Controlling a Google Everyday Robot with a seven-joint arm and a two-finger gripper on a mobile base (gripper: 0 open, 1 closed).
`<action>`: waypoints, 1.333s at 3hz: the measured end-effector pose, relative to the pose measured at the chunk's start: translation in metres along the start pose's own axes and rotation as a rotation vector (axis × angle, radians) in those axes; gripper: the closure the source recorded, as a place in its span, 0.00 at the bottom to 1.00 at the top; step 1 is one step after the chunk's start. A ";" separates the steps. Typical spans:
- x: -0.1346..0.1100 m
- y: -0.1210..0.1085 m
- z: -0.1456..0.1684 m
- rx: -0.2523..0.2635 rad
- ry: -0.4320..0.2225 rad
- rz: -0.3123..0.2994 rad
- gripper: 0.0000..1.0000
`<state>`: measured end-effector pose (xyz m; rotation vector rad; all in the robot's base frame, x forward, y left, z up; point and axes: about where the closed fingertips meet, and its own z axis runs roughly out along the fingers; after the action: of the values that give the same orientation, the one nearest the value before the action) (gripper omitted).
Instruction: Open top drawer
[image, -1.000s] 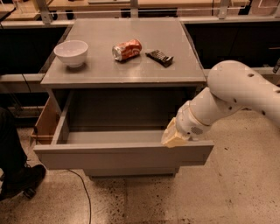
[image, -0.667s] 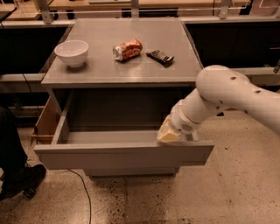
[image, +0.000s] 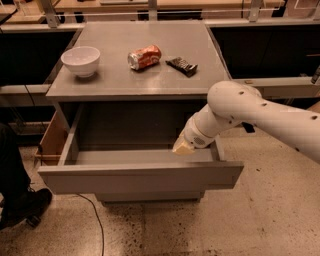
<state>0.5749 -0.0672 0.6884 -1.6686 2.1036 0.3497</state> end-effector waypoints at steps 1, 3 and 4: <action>-0.002 0.003 0.019 -0.034 0.007 0.007 1.00; -0.002 0.030 0.027 -0.168 0.021 0.002 1.00; 0.010 0.055 0.018 -0.212 0.026 0.020 1.00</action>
Offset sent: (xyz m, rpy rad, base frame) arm -0.0174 0.0219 -0.0255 -0.0005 0.1840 0.0916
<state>0.5227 -0.0539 0.6642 -1.7782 2.1672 0.5777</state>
